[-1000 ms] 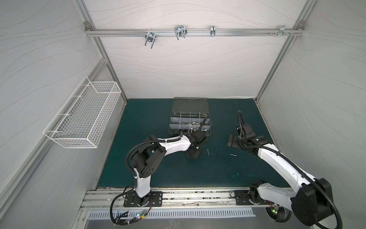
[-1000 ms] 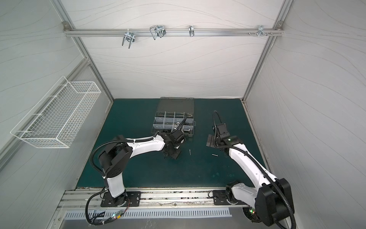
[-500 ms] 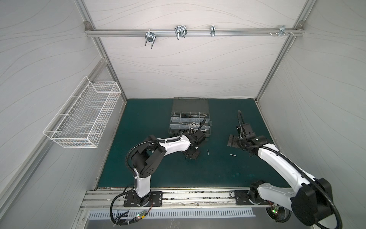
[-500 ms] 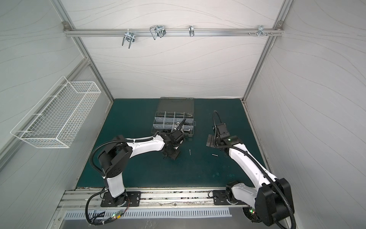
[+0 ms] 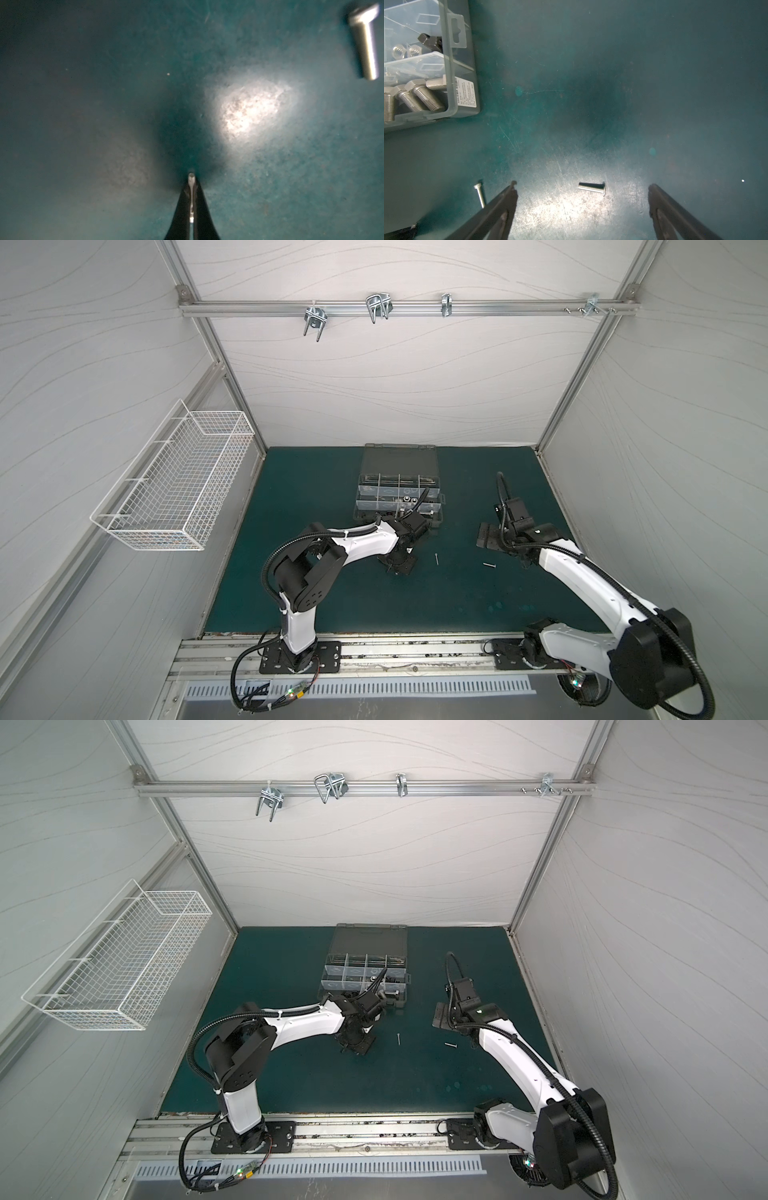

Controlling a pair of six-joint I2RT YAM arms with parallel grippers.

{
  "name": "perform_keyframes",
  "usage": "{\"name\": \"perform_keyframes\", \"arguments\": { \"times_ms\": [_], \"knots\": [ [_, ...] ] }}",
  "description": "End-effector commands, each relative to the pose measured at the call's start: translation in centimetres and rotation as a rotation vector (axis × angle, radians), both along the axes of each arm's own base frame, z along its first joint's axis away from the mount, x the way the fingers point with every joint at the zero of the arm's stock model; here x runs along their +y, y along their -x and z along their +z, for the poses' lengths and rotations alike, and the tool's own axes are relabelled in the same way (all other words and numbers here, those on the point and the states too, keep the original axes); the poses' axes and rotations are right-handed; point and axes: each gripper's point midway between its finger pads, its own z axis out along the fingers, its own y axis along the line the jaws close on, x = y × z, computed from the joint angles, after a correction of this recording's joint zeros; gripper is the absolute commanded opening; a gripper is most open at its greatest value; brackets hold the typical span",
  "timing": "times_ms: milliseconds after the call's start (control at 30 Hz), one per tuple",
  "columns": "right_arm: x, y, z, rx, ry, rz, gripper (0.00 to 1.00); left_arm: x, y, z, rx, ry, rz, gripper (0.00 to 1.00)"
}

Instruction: Sort the screws and nuts into containers

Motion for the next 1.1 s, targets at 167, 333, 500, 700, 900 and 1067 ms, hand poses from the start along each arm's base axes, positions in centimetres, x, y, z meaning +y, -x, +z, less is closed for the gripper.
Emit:
{"name": "perform_keyframes", "arguments": {
  "times_ms": [167,333,500,700,900,1067],
  "knots": [
    [-0.1,-0.2,0.4,-0.005,-0.008,-0.011,0.99,1.0,-2.2,3.4,-0.091,-0.004,0.073,0.0],
    [0.0,-0.4,0.7,-0.016,-0.014,-0.01,0.99,1.6,-6.1,6.9,-0.218,0.07,0.177,0.0],
    [0.2,-0.6,0.9,-0.022,-0.02,0.0,0.99,2.5,-11.1,11.3,-0.358,0.169,0.259,0.0],
    [0.4,-0.7,1.0,-0.023,-0.021,0.006,0.99,4.3,-16.7,14.6,-0.488,0.204,0.331,0.0],
    [0.6,-0.9,1.1,-0.026,-0.03,0.012,0.99,4.2,-21.1,14.9,-0.513,0.252,0.369,0.0],
    [0.7,-0.8,1.2,-0.025,-0.033,0.023,0.99,3.2,-23.2,13.6,-0.492,0.252,0.366,0.0]
  ]
}}
